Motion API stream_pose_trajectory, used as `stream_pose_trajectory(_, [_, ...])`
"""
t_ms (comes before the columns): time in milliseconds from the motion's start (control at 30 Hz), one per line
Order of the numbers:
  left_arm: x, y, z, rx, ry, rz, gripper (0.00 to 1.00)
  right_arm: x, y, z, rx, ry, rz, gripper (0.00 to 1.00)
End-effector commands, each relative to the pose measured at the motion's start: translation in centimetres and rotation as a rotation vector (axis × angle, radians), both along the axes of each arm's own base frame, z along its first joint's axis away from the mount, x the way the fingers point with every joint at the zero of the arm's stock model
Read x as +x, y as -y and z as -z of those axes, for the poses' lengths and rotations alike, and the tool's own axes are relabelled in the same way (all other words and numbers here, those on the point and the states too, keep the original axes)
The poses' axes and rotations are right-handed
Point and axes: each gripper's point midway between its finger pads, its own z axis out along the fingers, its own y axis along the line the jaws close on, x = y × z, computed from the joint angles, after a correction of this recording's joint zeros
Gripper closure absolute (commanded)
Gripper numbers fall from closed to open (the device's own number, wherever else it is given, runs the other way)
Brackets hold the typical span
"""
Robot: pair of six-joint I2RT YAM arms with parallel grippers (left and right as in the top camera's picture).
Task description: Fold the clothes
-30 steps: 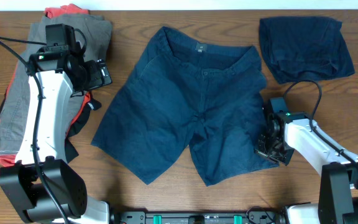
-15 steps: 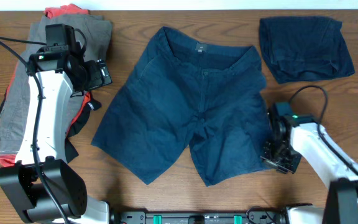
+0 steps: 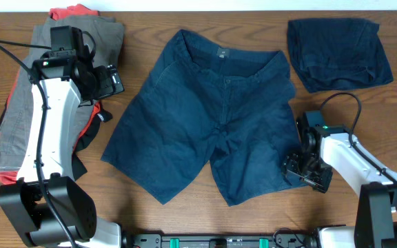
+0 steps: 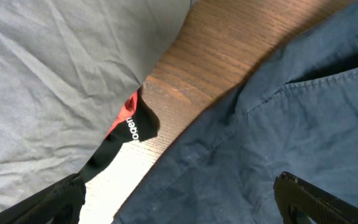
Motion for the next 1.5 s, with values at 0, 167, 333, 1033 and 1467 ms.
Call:
stream_pose_trajectory(0, [0.3,-0.1,-0.2,0.004,0.010,0.003,0.02,-0.4,0.3,1.0,-0.009,-0.030,0.030,0.18])
stream_pose_trajectory(167, [0.5,-0.1,-0.3,0.006,0.020,0.003,0.02,-0.4,-0.3,2.1,0.019,-0.058,0.040,0.32])
stream_pose_trajectory(333, [0.5,-0.1,-0.3,0.005,0.019,0.003,0.02,-0.9,-0.5,2.6,0.026,-0.092,0.043,0.47])
stream_pose_trajectory(1033, [0.6,-0.2,-0.3,0.006,0.023,0.003,0.02,-4.0,-2.8,-6.9,0.247,-0.050,0.094,0.90])
stream_pose_trajectory(1467, [3.8,4.4,-2.0,-0.086,0.187,0.299,0.02,1.2,-1.8,-12.9,0.199,0.267,-0.014,0.35])
